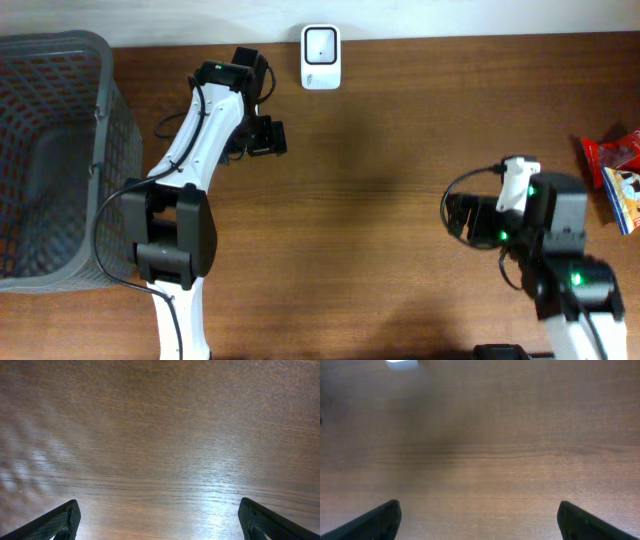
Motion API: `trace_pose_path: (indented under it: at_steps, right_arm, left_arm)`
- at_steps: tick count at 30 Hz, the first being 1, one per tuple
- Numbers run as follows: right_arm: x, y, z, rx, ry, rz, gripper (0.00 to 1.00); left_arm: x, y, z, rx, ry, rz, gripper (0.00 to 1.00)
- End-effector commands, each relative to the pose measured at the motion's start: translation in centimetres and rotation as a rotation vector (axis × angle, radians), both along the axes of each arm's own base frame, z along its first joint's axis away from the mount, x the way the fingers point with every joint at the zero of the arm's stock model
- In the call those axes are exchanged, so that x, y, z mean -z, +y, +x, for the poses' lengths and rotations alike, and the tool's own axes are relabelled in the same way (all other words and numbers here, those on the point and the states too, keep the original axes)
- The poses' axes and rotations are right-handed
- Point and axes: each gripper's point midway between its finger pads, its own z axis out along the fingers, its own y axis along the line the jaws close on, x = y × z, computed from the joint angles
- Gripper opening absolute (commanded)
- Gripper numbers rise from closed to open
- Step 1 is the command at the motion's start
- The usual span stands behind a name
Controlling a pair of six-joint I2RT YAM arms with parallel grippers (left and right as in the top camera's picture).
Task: Scan the item barcode
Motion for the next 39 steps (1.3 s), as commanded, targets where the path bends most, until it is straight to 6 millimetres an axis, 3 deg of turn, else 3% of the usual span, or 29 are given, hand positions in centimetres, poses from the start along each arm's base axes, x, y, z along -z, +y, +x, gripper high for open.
trace_pose_path:
  at_steps: [1, 8, 14, 18, 22, 25, 39]
  right_arm:
    - [0.8, 1.6, -1.7, -0.072, -0.184, -0.002, 0.99]
    - [0.6, 1.7, -3.5, -0.079, -0.61, -0.005, 0.99]
    - [2.3, 1.0, -3.4, -0.04, -0.663, -0.023, 0.99]
    - [1.9, 0.1, -2.8, 0.01, -0.757, -0.042, 0.99]
    - [1.9, -0.5, -2.7, 0.043, -0.767, -0.055, 0.99]
    - [4.2, -0.9, -2.7, 0.065, -0.672, -0.07, 0.99]
    - [4.2, -1.0, -2.7, 0.07, -0.673, -0.071, 0.99]
  left_arm:
    - [-0.3, 0.2, 0.2, -0.005, -0.01, 0.002, 0.99]
    - [-0.3, 0.2, 0.2, -0.005, -0.01, 0.001, 0.99]
    - [-0.3, 0.2, 0.2, -0.005, -0.01, 0.002, 0.99]
    - [-0.3, 0.2, 0.2, -0.005, -0.01, 0.002, 0.99]
    - [-0.3, 0.2, 0.2, -0.005, -0.01, 0.002, 0.99]
    - [-0.3, 0.2, 0.2, -0.005, -0.01, 0.001, 0.99]
    - [-0.3, 0.2, 0.2, -0.005, -0.01, 0.002, 0.99]
